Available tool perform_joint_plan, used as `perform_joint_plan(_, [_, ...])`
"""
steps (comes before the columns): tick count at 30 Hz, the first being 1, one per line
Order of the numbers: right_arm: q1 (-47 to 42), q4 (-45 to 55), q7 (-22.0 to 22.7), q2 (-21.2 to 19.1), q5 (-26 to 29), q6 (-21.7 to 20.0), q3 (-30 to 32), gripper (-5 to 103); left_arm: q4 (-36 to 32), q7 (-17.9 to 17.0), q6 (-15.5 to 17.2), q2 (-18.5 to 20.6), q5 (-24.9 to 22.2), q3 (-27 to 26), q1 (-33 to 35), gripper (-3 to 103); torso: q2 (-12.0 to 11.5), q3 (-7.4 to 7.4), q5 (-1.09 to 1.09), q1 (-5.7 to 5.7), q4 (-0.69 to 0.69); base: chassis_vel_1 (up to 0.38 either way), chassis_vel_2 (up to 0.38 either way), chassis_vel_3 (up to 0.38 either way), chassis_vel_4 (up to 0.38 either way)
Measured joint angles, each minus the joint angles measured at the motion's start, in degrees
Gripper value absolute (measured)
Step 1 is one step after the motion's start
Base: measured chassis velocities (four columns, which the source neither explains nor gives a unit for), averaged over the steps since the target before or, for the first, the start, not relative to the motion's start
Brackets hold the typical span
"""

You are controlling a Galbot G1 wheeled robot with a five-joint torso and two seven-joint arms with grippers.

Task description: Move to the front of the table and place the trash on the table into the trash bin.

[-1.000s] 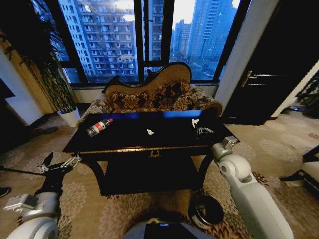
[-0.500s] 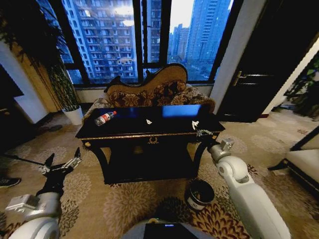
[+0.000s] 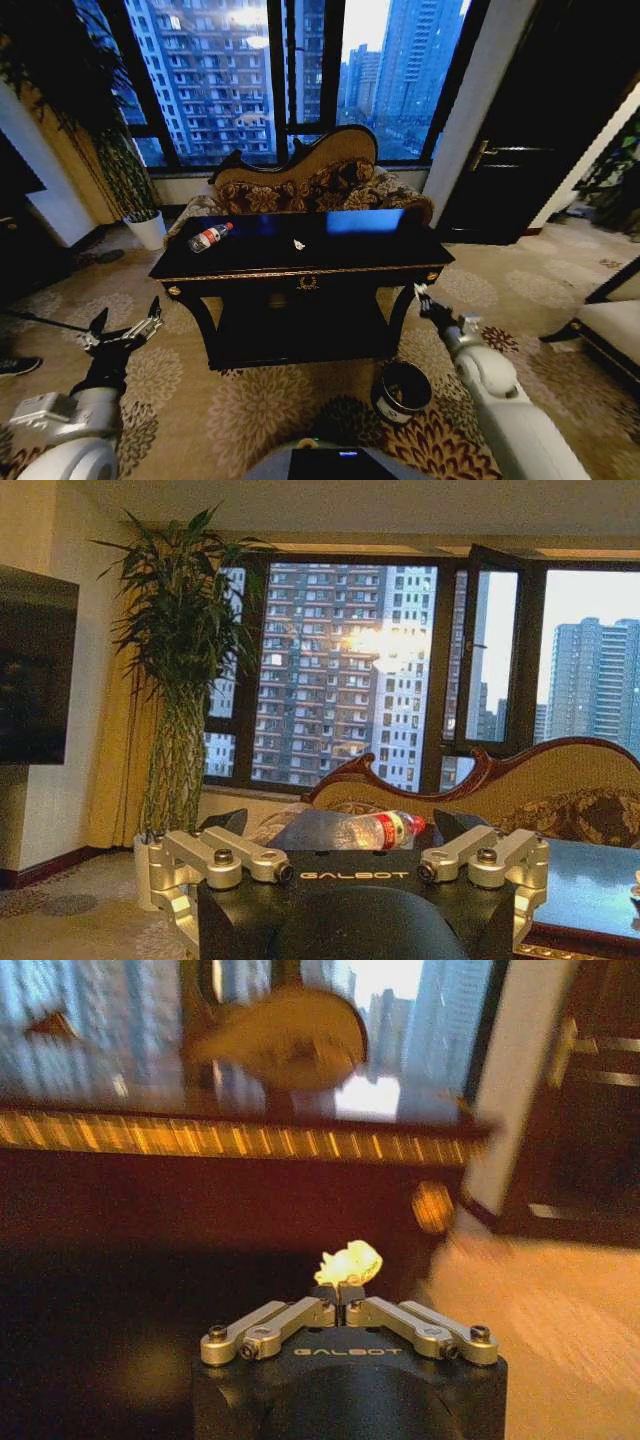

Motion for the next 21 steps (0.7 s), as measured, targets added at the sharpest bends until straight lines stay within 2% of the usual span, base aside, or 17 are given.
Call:
perform_joint_plan(3, [0.0, -3.8, 0.0, 0.9, -2.6, 0.0, -0.3, 1, 0.1, 0.0, 0.0, 0.0, -0.6, 0.0, -0.2, 100, 0.0, 0.00, 0.00, 0.01, 0.01, 0.000, 0.000, 0.000, 0.000])
perform_joint_plan(8, [4.4, -20.4, 0.0, 3.0, -12.4, 3.1, -3.3, 1, 0.1, -0.1, 0.4, 0.2, -1.7, -0.1, 0.0, 100, 0.0, 0.01, 0.02, 0.01, 0.03, 0.000, 0.000, 0.000, 0.000])
perform_joint_plan(9, [4.4, -20.4, 0.0, 3.0, -12.4, 3.1, -3.3, 1, 0.1, -0.1, 0.4, 0.2, -1.7, -0.1, 0.0, 100, 0.0, 0.01, 0.02, 0.01, 0.03, 0.000, 0.000, 0.000, 0.000])
perform_joint_plan(13, [9.0, -35.9, 0.0, 4.6, -24.3, 8.4, -5.2, 1, 0.1, -0.2, 0.5, 0.4, -1.7, -0.1, 0.1, 100, 0.0, 0.01, 0.02, 0.01, 0.01, 0.000, 0.000, 0.000, 0.000])
perform_joint_plan(16, [11.0, -41.7, 0.0, 5.2, -27.1, 9.6, -5.5, 1, 0.2, -0.2, 0.5, 0.3, -1.7, -0.1, 0.1, 100, 0.0, 0.01, 0.02, 0.01, 0.02, 0.000, 0.000, 0.000, 0.000])
perform_joint_plan(21, [13.0, -47.0, 0.0, 6.4, -27.9, 11.1, -6.0, 1, 0.2, -0.2, 0.6, -0.2, -1.5, 0.3, 0.3, 100, 0.0, 0.01, 0.01, 0.01, 0.01, 0.000, 0.000, 0.000, 0.000])
